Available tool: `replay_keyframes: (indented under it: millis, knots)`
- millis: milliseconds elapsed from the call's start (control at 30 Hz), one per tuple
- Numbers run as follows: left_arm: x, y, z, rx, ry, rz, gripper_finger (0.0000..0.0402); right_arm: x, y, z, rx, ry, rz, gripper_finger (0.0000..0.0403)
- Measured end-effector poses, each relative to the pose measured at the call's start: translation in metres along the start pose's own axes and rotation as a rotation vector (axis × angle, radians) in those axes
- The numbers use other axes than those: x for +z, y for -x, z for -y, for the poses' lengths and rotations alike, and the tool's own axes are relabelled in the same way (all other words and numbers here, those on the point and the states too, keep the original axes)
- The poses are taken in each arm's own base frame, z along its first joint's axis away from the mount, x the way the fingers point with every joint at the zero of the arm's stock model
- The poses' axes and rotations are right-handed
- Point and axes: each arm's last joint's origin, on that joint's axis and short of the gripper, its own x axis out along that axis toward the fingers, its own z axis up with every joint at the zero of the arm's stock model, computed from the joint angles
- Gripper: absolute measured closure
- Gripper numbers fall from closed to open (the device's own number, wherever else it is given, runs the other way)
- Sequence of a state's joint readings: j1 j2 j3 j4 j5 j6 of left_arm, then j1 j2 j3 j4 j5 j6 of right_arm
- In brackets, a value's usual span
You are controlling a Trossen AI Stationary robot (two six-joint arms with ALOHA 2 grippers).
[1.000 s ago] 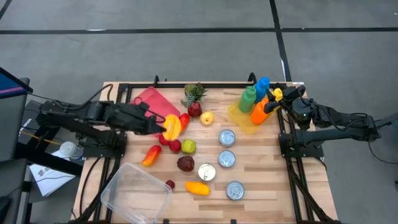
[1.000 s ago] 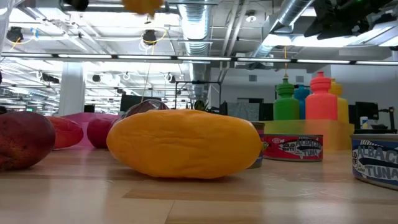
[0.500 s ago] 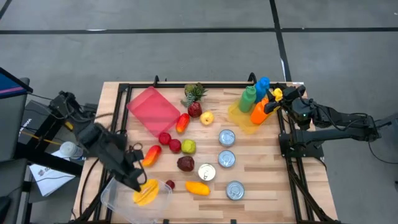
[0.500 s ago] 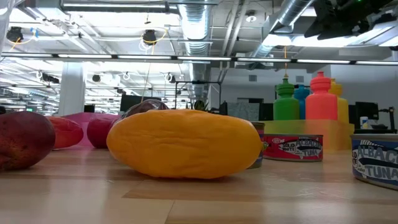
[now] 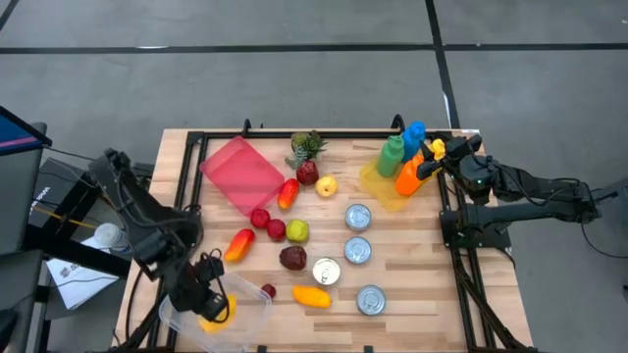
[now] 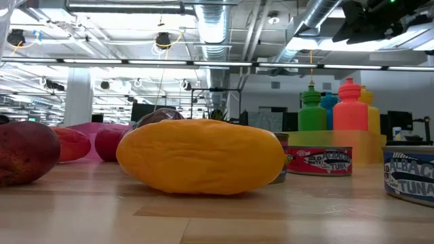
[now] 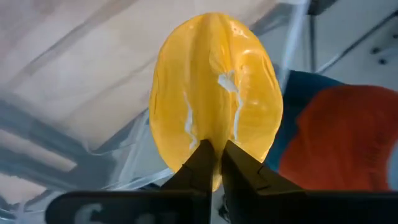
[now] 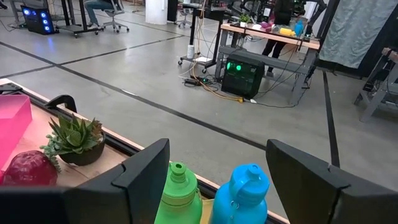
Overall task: Pick & Place Food Item
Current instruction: Put the yellow star fruit into the transparent bin
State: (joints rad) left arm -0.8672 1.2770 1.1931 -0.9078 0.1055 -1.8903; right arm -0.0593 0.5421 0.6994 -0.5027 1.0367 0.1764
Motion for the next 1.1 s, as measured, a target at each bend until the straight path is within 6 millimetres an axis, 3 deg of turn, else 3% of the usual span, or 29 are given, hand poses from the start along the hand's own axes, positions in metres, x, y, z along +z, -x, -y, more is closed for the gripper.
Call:
replay_keyframes:
  millis: [400,733,1100]
  knots:
    - [0.001,-0.05,-0.007,0.275,0.012,0.081,0.0384,0.0,0.0,0.0,0.0,0.0,0.0,0.0143]
    - [0.007,-0.088,-0.013,0.394,-0.003,0.116,0.0379,0.0,0.0,0.0,0.0,-0.008,0.0,0.0143]
    - [0.012,-0.099,-0.025,0.439,0.025,0.135,0.0378,0.0,0.0,0.0,0.0,-0.011,0.0,0.0143]
